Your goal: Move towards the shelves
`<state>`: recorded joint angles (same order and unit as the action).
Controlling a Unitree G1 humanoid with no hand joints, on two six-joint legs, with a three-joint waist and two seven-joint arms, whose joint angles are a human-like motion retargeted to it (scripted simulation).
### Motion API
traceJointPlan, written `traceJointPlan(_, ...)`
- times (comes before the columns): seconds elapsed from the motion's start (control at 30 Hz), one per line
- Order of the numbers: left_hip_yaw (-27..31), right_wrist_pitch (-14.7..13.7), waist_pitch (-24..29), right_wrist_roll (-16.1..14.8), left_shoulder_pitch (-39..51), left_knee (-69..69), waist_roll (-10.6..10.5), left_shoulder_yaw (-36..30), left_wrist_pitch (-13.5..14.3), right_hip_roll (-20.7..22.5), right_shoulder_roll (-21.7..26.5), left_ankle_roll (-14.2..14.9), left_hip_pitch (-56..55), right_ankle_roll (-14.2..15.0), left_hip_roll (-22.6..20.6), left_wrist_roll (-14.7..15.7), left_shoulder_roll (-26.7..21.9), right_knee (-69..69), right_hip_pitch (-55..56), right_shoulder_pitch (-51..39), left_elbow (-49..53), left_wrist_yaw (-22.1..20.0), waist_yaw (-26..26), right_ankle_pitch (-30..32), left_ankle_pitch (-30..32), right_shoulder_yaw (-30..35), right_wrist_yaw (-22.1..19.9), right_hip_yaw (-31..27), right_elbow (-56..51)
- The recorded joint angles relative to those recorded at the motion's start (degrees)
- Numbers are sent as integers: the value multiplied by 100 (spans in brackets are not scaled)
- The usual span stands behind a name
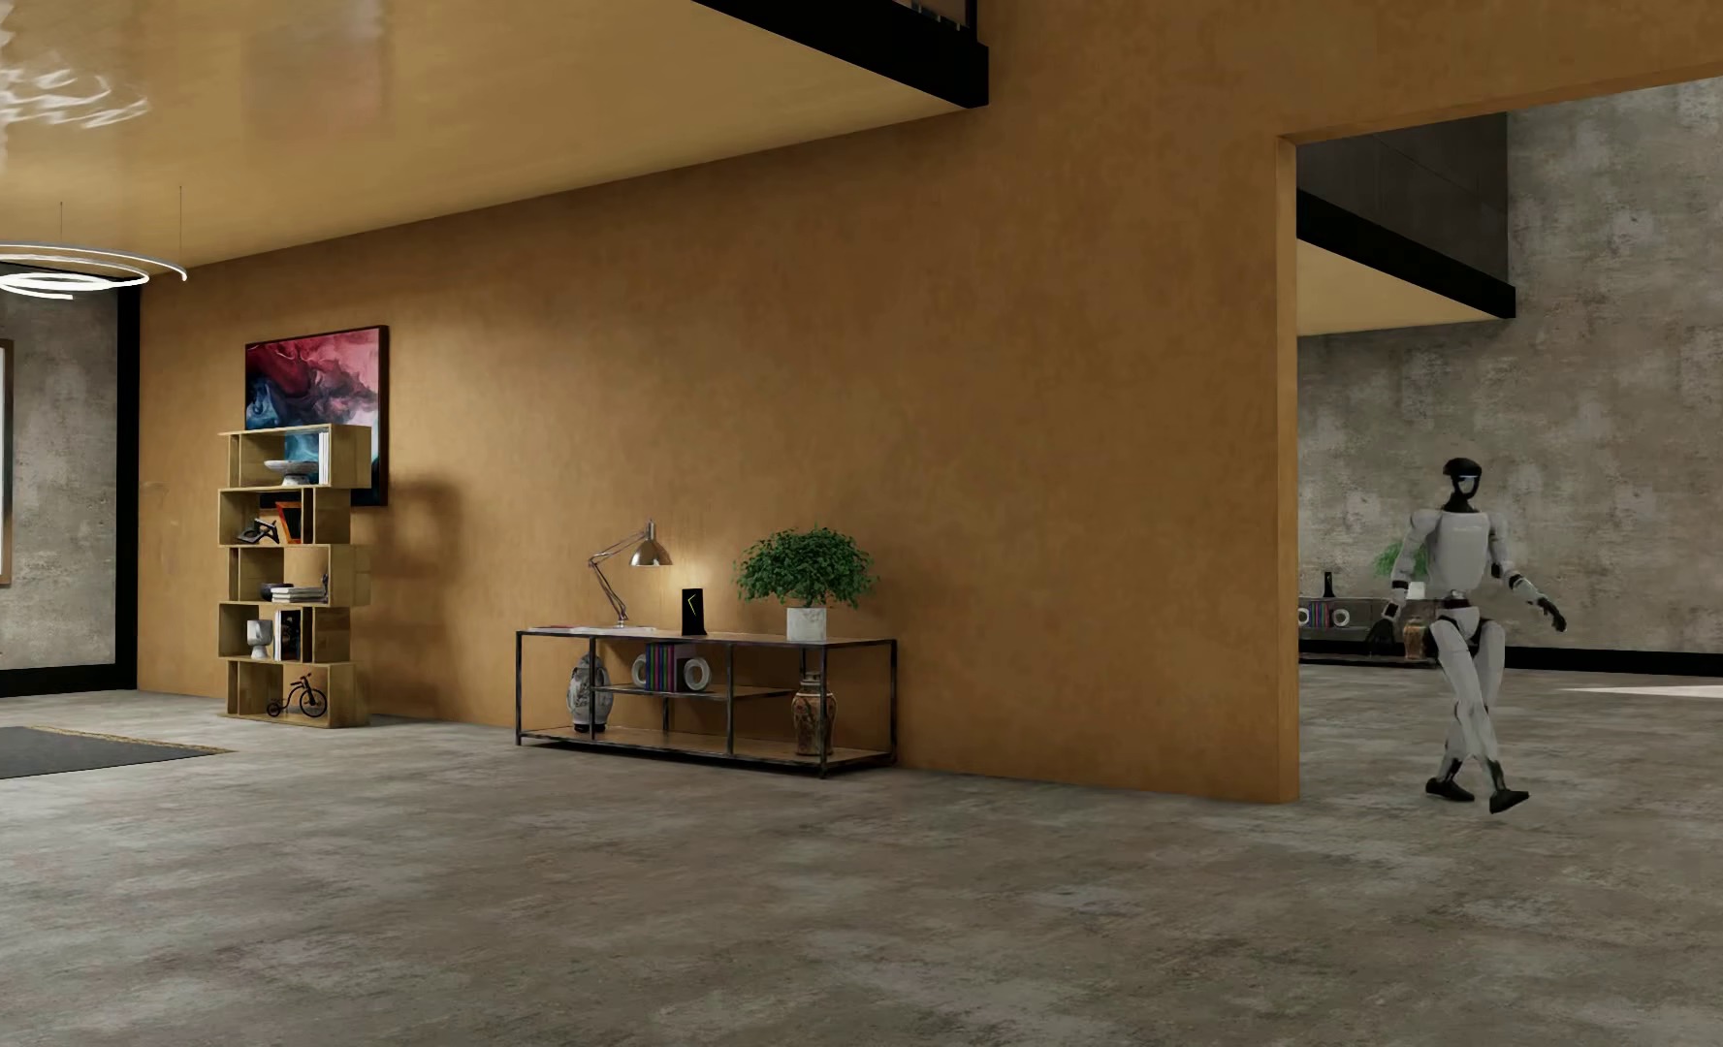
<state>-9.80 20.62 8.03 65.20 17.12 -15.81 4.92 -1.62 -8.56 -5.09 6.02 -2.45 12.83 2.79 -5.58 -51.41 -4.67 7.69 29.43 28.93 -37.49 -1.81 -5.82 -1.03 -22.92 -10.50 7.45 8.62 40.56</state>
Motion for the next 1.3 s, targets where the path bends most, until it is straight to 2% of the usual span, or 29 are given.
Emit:
traceJointPlan(0.03, -118, 5, -3, 452, 17, 9, -3, -33, 45, 75, 179, 60, 272, 175, -12, 60, -36, 44, 57, -96, 168, -116, 14, -41, -107, 123, 46, 200, 188)
traceJointPlan(0.07, -232, 82, 2, 898, -62, -55, -22, -62, 103, 48, 324, 78, 513, -187, 13, 137, -69, 504, 61, -271, 323, -228, 24, 261, -150, 209, -18, 607, 360)
traceJointPlan(0.1, -265, 194, 18, 1019, -197, -264, -80, -159, 223, 24, 299, 112, 723, -792, 116, 171, -117, 1004, 67, -495, 440, -205, 7, 324, -5, 35, -206, 854, 369)
traceJointPlan(0.13, -286, 347, 34, 735, -401, -669, -167, -250, 200, -28, 150, 161, 827, -968, 278, 135, -122, 1360, -67, -705, 491, -282, -33, 707, 390, -421, -489, 1041, 175)
traceJointPlan(0.17, -273, 446, 60, 288, -662, -1356, -279, -344, 202, -17, -11, -16, 740, -1127, 481, 74, -139, 1782, -153, -938, 455, -292, -77, 779, 935, -871, -737, 1143, -78)
traceJointPlan(0.23, -337, 485, 121, -738, -1244, -3725, -511, -361, -29, 204, -269, 281, -69, -1348, 1152, -46, -177, 2374, -417, -1583, 140, -61, -106, 210, 2199, -1441, -970, 1214, -416)
traceJointPlan(0.27, -256, 443, 142, -916, -1546, -4815, -625, -309, -169, 411, -258, 339, -593, -1329, 1459, -82, -183, 2420, -693, -1954, -112, 121, -63, -58, 2579, -1329, -959, 1176, -336)
traceJointPlan(0.3, -139, 314, 154, -807, -1888, -5631, -725, -223, -294, 627, -191, 75, -1144, -1307, 1666, -100, -228, 2342, -1039, -2325, -391, 313, 13, -270, 2298, -1086, -925, 1085, -98)
traceJointPlan(0.33, 27, 174, 159, -459, -2206, -6211, -802, -139, -521, 824, -113, 27, -1715, -1268, 1803, -151, -193, 2182, -1415, -2780, -664, 460, 111, -425, 2056, -583, -836, 965, 174)
traceJointPlan(0.4, 285, -492, 143, 284, -2817, -6549, -893, 151, -777, 1185, 10, -161, -2770, -1190, 2041, -232, -174, 1710, -2218, -3539, -1023, 632, 350, -630, 2097, 507, -787, 618, 281)
traceJointPlan(0.47, 343, -1141, 96, 436, -3561, -5800, -938, 538, -838, 1406, -52, -248, -3582, -1120, 2100, -109, -95, 1295, -2949, -4150, -927, 669, 583, -872, 2058, 1184, -838, 180, -116)
traceJointPlan(0.53, 236, -1339, 42, -89, -4293, -4032, -980, 870, -690, 1544, -279, -121, -4036, -1025, 2078, 89, -6, 968, -3596, -4486, -716, 579, 739, -1143, 2128, 1366, -929, -153, -868)
traceJointPlan(0.63, 708, -1315, -18, -1802, -4937, 258, -1018, 1219, -760, 1632, -685, 364, -3891, -919, 1435, 169, 189, 649, -4333, -4604, -532, 592, 838, -1574, 2269, 1281, -925, -439, -2254)
traceJointPlan(0.7, 387, -1034, 26, -3160, -4991, 661, -1022, 1293, -831, 1590, -810, 841, -4015, -935, 1123, 22, 216, 818, -4743, -4549, -588, 788, 815, -1739, 2117, 1119, -905, -312, -3007)
traceJointPlan(0.73, 260, -936, 40, -3567, -4912, 39, -1001, 1295, -835, 1528, -716, 618, -4130, -912, 989, -112, 167, 972, -4939, -4503, -602, 823, 835, -1746, 2260, 1074, -918, -181, -3251)
traceJointPlan(0.77, 314, -828, 34, -3667, -4843, -588, -963, 1399, -830, 1460, -592, 445, -4170, -830, 851, -163, 180, 1191, -5150, -4467, -518, 745, 881, -1537, 2169, 1099, -923, -103, -3346)
traceJointPlan(0.8, 354, -717, 14, -3333, -4809, -949, -912, 1594, -800, 1331, -394, 154, -4096, -685, 767, -84, 295, 1532, -5250, -4456, -361, 607, 937, -1222, 2564, 1217, -945, -71, -3328)
traceJointPlan(0.83, 173, -589, 9, -2144, -4794, -1355, -833, 1828, -773, 1138, -9, -273, -4032, -638, 798, 92, 495, 2123, -5182, -4465, -137, 389, 981, -662, 2663, 1554, -854, -36, -3142)
traceJointPlan(0.87, 15, -538, 26, -690, -4717, -1881, -732, 2018, -716, 927, 279, -376, -4034, -463, 833, 351, 665, 3099, -4900, -4434, 14, 153, 1014, -135, 2257, 1855, -765, 36, -2923)
traceJointPlan(0.9, -124, -497, 48, 977, -4533, -2210, -624, 2099, -745, 549, 551, -355, -3941, 199, 840, 542, 782, 4327, -4425, -4335, 13, 9, 1028, 379, 1855, 2164, -482, 187, -2597)
traceJointPlan(0.93, -249, -591, 70, 2301, -4251, -2366, -499, 2005, -869, 209, 626, -329, -3751, 290, 826, 498, 778, 5463, -3840, -4185, -122, -34, 1001, 899, 1518, 2372, -188, 165, -2268)
traceJointPlan(0.97, -325, -715, 87, 2864, -3884, -2378, -373, 1815, -1042, -130, 475, -278, -3491, 11, 783, 330, 681, 6319, -3227, -3909, -344, 34, 947, 735, 1273, 2284, -41, 158, -1975)
traceJointPlan(1.0, -333, -676, 98, 2724, -3467, -2294, -264, 1587, -1197, -341, 177, -216, -3210, -42, 738, 115, 555, 6885, -2611, -3545, -567, 200, 860, 343, 1096, 1899, 62, 124, -1679)
traceJointPlan(1.1, -157, 65, 109, 451, -2215, -1700, -79, 792, -949, -769, -597, -47, -2303, -312, 550, -268, 332, 6865, -1015, -2495, -700, 555, 490, 143, 778, 139, 40, 237, -476)
traceJointPlan(1.13, -64, 395, 107, -7, -1803, -1499, -53, 517, -754, -913, -646, 5, -2033, -400, 487, -328, 283, 6344, -614, -2170, -632, 508, 376, 32, 665, -198, 70, 372, -64)
traceJointPlan(1.17, 28, 590, 104, -28, -1407, -1326, -37, 251, -574, -1077, -575, 61, -1788, -471, 439, -349, 222, 5565, -308, -1785, -510, 440, 284, 10, 545, -180, 136, 581, 320)
traceJointPlan(1.2, 96, 652, 103, 304, -1034, -1170, -20, 30, -354, -1245, -442, 116, -1556, -534, 379, -297, 177, 4525, -149, -1349, -341, 241, 218, 14, 431, 145, 203, 912, 609)
traceJointPlan(1.27, 150, 249, 107, 1120, -465, -761, 13, -244, 12, -1109, -243, 241, -1023, -255, 278, -94, 59, 1717, -180, -452, -3, -383, 149, 324, 222, 911, 330, 1441, 818)
traceJointPlan(1.3, 115, -55, 114, 1313, -326, -543, 8, -300, 110, -814, -220, 319, -715, 9, 245, 17, 5, 557, -115, -86, 181, -603, 118, 180, 133, 1014, 422, 1167, 824)
